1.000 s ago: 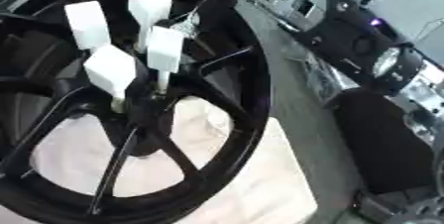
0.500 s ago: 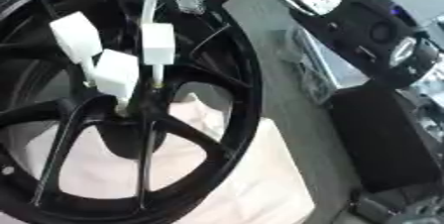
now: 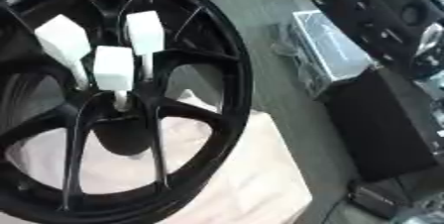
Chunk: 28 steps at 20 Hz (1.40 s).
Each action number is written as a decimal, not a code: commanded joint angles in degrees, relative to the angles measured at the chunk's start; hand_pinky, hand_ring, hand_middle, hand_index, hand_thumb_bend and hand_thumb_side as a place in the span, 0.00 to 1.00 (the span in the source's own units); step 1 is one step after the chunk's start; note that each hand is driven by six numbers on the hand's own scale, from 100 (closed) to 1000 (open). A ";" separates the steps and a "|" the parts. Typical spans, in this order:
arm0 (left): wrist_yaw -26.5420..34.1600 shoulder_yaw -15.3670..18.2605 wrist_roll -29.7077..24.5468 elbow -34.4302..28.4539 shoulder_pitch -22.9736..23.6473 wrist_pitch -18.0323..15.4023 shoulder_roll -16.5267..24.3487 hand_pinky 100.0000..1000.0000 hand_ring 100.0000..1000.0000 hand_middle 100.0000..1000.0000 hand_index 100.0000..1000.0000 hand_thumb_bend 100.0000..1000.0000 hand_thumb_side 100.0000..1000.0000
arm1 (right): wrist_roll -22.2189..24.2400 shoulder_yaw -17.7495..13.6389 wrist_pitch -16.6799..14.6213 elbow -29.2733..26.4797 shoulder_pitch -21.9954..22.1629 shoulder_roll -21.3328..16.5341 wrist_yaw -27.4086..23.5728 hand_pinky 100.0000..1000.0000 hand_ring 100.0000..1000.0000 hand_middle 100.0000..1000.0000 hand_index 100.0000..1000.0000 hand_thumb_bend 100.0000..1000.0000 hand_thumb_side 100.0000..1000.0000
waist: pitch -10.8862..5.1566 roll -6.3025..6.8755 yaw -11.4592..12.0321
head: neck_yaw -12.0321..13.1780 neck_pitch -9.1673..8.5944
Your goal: Pull the pin out of the wheel hub.
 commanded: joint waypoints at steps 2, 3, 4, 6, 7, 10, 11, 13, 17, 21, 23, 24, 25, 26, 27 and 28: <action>-0.41 1.19 0.75 -0.79 0.56 -0.30 1.18 0.68 0.88 0.82 0.70 0.06 0.97 | -4.07 -6.88 -1.98 0.08 5.41 -2.20 -4.67 0.99 0.61 0.24 0.42 0.00 0.00 | -1.59 0.40 -1.36 | 2.66 0.08; -0.45 1.29 0.86 -0.81 0.69 -0.34 1.15 0.68 0.88 0.82 0.70 0.06 0.97 | -4.99 -8.30 -2.53 0.30 7.41 -1.71 -5.43 0.99 0.61 0.24 0.42 0.00 0.00 | -1.63 0.49 -1.81 | 3.24 -0.01; -0.49 1.39 0.97 -0.83 0.80 -0.38 1.11 0.68 0.88 0.82 0.70 0.07 0.97 | -5.93 -9.80 -3.17 0.39 9.59 -1.12 -5.99 0.98 0.61 0.24 0.42 0.00 0.00 | -1.70 0.57 -2.26 | 3.73 -0.06; -0.56 1.62 1.20 -0.91 0.99 -0.50 1.08 0.68 0.88 0.82 0.70 0.06 0.97 | -8.06 -13.00 -4.99 -0.43 14.99 0.95 -5.97 0.98 0.61 0.24 0.42 0.00 0.00 | -1.84 0.76 -3.33 | 4.56 -0.15; -0.59 1.68 1.29 -0.94 1.07 -0.53 1.07 0.68 0.88 0.82 0.70 0.07 0.97 | -9.26 -14.53 -5.95 -1.51 17.93 2.46 -5.70 0.98 0.61 0.24 0.42 0.00 0.00 | -1.89 0.85 -3.77 | 4.88 -0.22; -0.62 1.73 1.42 -0.99 1.24 -0.55 1.01 0.68 0.88 0.82 0.70 0.07 0.97 | -13.46 -18.55 -8.31 -6.37 26.54 8.05 -3.93 0.98 0.61 0.24 0.42 0.00 0.00 | -2.00 1.09 -4.98 | 6.01 -0.22; -0.62 1.73 1.43 -1.01 1.27 -0.54 0.97 0.68 0.88 0.82 0.70 0.07 0.97 | -15.09 -19.63 -9.05 -8.20 29.40 10.16 -2.37 0.97 0.61 0.24 0.43 0.00 0.00 | -2.02 1.16 -5.36 | 6.45 -0.27; -0.61 1.67 1.41 -1.03 1.27 -0.51 0.83 0.68 0.88 0.82 0.70 0.07 0.97 | -17.62 -20.97 -11.38 -9.68 34.01 13.73 2.04 0.95 0.61 0.26 0.44 0.00 0.00 | -2.01 1.32 -5.84 | 7.20 -0.43; -0.49 1.57 1.32 -1.12 1.23 -0.48 0.17 0.68 0.88 0.82 0.70 0.07 0.97 | -20.97 -21.96 -18.54 -10.12 41.30 22.88 15.48 0.93 0.63 0.31 0.49 0.00 0.00 | -2.18 2.22 -6.80 | 8.84 -0.84; -0.38 1.66 1.46 -1.31 1.23 -0.61 -0.55 0.68 0.88 0.82 0.70 0.07 0.95 | -25.92 -20.09 -22.23 -10.15 42.92 30.07 28.59 0.94 0.70 0.47 0.64 0.00 0.00 | -2.53 3.61 -7.87 | 10.74 -1.15; -0.39 1.62 1.43 -1.52 1.07 -0.71 -0.69 0.68 0.88 0.82 0.70 0.06 0.95 | -27.99 -18.71 -22.44 -10.15 42.75 32.79 34.52 0.96 0.75 0.59 0.75 0.00 0.00 | -2.63 4.17 -8.28 | 11.65 -1.17; -0.39 1.59 1.41 -1.63 1.00 -0.74 -0.77 0.68 0.88 0.82 0.70 0.06 0.95 | -28.54 -18.13 -22.43 -10.15 42.59 33.87 37.25 0.98 0.78 0.67 0.81 0.00 0.00 | -2.64 4.40 -8.42 | 12.20 -1.21; -0.38 1.56 1.39 -1.72 0.92 -0.74 -0.86 0.68 0.88 0.82 0.70 0.06 0.94 | -28.68 -17.54 -22.37 -10.15 42.45 34.82 39.90 1.00 0.81 0.73 0.87 0.03 0.00 | -2.64 4.59 -8.49 | 12.75 -1.28; -0.36 1.52 1.36 -1.78 0.86 -0.73 -0.96 0.68 0.88 0.82 0.70 0.06 0.94 | -28.48 -16.97 -22.22 -10.15 42.30 35.75 42.57 1.00 0.84 0.79 0.92 0.10 0.00 | -2.63 4.78 -8.53 | 13.31 -1.39; -0.35 1.49 1.32 -1.83 0.81 -0.71 -1.04 0.68 0.88 0.83 0.70 0.06 0.94 | -28.12 -16.52 -22.02 -10.15 42.16 36.61 45.02 1.00 0.85 0.81 0.93 0.15 0.00 | -2.63 4.96 -8.55 | 13.80 -1.50; -0.34 1.45 1.29 -1.88 0.76 -0.69 -1.11 0.68 0.88 0.83 0.70 0.06 0.94 | -27.74 -16.10 -21.65 -10.15 42.02 37.47 47.21 1.00 0.86 0.83 0.95 0.19 0.00 | -2.62 5.12 -8.56 | 14.16 -1.61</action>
